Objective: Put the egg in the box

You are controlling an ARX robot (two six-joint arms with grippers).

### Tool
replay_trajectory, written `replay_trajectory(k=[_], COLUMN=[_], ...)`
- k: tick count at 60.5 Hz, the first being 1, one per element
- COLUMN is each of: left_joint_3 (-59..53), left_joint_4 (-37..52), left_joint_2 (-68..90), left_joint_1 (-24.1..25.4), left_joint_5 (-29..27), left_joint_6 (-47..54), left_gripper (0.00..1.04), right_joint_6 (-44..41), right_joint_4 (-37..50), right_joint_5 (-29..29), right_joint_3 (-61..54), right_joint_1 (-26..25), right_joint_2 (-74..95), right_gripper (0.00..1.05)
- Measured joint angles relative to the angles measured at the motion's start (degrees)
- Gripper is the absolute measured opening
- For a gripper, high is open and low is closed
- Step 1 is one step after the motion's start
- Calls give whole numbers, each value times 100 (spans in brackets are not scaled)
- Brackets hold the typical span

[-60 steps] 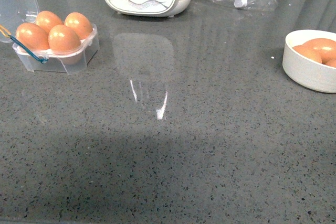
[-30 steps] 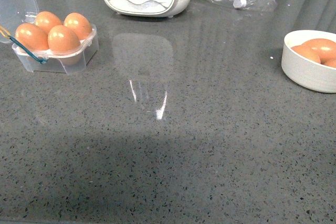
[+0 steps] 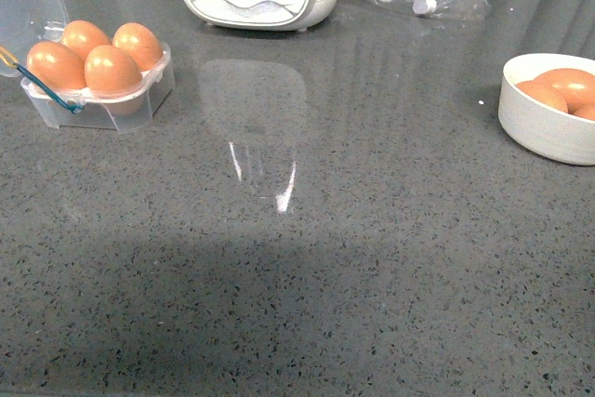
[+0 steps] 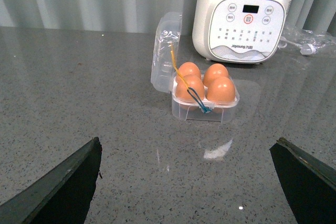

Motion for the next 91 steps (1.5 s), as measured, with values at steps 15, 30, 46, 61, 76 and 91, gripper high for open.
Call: replay_trajectory(k=[15,30,46,61,76,91], left_joint_3=[0,586,813,1344,2267,3447], left_joint_4=[0,-1773,-715,1231,2240,2295], left_joint_2=[0,1270,1893,3832,5812,7416], left_joint_1=[0,-1300,-1222,326,1567,1886], left_joint_5=[0,-2476,-2039,-275,490,1215], left_joint_6=[0,-1620,-1744,-1121,-367,-109], left_gripper=[98,98,98,98,98,98], right_joint_6=[20,22,22,22,22,22], right_joint_4=[0,0,0,0,0,0], right_joint_5=[0,-2,0,0,0,0], right_joint_3=[0,0,0,0,0,0], right_joint_1=[0,0,0,0,0,0], right_joint_2=[0,0,0,0,0,0], right_gripper=[97,97,97,97,97,97])
